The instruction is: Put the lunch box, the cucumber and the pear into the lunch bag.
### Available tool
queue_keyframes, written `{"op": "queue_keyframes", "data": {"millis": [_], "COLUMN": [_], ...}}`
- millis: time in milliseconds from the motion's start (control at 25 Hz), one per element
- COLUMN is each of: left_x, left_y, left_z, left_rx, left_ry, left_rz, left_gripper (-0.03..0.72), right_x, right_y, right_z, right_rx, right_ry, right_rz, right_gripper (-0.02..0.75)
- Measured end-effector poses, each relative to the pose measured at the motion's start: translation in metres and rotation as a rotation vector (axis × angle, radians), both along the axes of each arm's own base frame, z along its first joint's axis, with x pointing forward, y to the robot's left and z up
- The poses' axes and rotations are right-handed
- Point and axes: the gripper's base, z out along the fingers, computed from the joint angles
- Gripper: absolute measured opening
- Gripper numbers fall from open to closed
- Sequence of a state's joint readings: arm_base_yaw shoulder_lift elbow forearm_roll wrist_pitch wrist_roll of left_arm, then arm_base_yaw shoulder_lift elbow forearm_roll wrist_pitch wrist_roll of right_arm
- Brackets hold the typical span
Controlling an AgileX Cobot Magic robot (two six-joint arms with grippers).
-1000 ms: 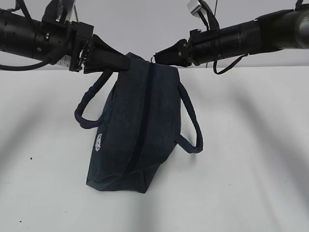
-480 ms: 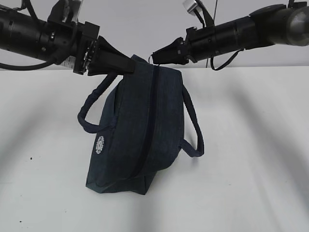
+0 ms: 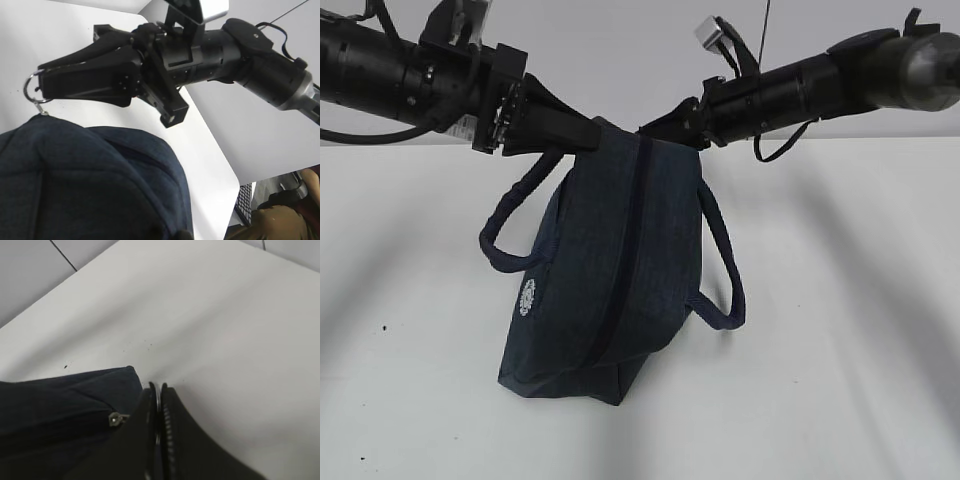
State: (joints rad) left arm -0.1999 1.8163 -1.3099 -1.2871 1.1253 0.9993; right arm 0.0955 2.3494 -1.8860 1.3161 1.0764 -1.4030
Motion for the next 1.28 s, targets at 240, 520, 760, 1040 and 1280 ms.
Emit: {"op": "queue_keyframes", "data": {"millis": [240, 520, 760, 1040, 1280], "left_x": [0.003, 0.003, 0.003, 0.003, 0.010], "left_y": [0.000, 0.001, 0.001, 0.000, 0.002], "left_z": [0.000, 0.000, 0.000, -0.001, 0.001], "left_rx": [0.003, 0.006, 0.006, 0.014, 0.019], "left_ry": [-0.008, -0.010, -0.009, -0.012, -0.041], "left_rz": [0.029, 0.036, 0.035, 0.035, 0.106], "left_gripper": [0.004, 0.004, 0.004, 0.052, 0.297], "right_x": [0.004, 0.005, 0.007, 0.012, 0.013], "right_y": [0.000, 0.000, 0.001, -0.004, -0.007], "right_z": [-0.018, -0.018, -0.016, -0.023, -0.022], "right_rx": [0.005, 0.009, 0.054, 0.043, 0.057], "right_ry": [0.058, 0.062, 0.079, 0.082, 0.102], "right_rz": [-0.037, -0.054, -0.080, -0.123, -0.140], "right_gripper": [0.006, 0.006, 0.022, 0.256, 0.452]}}
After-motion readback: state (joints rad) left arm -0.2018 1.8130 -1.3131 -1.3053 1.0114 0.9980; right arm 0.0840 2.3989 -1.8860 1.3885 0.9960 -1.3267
